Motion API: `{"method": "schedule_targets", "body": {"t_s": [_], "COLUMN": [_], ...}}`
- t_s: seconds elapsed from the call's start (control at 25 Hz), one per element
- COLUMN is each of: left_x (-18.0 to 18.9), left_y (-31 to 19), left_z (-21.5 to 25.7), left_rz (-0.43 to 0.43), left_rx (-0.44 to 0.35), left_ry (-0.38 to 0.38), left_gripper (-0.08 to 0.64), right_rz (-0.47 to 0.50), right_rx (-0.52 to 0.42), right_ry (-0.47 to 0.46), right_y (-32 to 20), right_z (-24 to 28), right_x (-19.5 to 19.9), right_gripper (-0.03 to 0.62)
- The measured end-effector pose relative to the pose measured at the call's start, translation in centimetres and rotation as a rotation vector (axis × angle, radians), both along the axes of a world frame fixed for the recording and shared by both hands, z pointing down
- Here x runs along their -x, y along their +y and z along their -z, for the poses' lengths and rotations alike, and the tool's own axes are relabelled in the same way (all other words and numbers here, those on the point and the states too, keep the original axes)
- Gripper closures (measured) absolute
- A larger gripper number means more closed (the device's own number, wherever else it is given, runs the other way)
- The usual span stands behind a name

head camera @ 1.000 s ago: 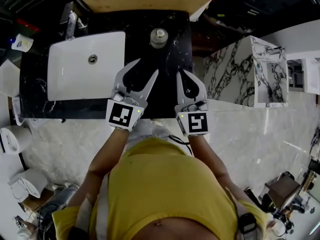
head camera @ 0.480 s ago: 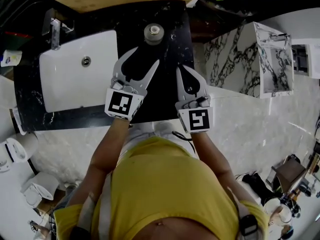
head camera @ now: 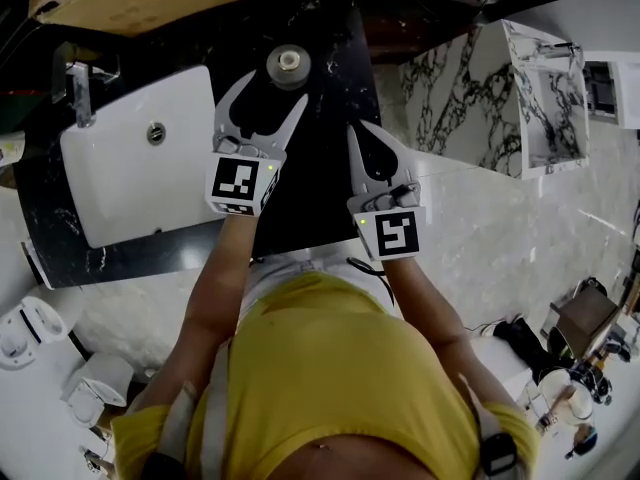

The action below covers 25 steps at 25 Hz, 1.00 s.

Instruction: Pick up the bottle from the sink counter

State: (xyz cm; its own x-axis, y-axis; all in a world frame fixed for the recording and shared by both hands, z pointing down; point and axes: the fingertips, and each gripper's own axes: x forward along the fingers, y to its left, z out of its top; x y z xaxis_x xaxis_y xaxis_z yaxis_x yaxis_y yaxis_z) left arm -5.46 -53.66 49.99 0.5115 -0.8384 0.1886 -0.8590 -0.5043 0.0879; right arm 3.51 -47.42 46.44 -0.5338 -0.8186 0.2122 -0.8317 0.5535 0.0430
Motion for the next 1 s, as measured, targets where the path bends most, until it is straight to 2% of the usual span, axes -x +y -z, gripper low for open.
{"method": "schedule_targets", "body": {"t_s": [0.32,0.48,0.72,1.0], "left_x": [-1.2,-1.5,-1.9,-2.2], "left_y": [-2.4,-3.3,-4.3,-4.9], "left_z": [-2.4,-2.6,-3.5,-3.8], "left_rz": [-0.029,-0.024,-0.017,-0.007], "left_rx": [0.049,0.051,0.099,0.131], "left_ry": [-0.024,-0.060,-0.099,-0.091], "left_gripper": [0.210,0.209,0.207,0.209], "right_rz": [-0.025,-0.031,-0.035,-0.043], "right_rx": [0.026,0.037,0.035,0.039], "right_ry": [0.013,0.017,0.017,0.024], "right_y": [-0.4,-0.4,-0.5,-0.2], "right_z": [-0.8,-1.1,-1.1,-1.2], "right_x": [-0.6,-0.9,-1.1,-1.5], "right_gripper": [0.591,0.591,0.591,0.591]}}
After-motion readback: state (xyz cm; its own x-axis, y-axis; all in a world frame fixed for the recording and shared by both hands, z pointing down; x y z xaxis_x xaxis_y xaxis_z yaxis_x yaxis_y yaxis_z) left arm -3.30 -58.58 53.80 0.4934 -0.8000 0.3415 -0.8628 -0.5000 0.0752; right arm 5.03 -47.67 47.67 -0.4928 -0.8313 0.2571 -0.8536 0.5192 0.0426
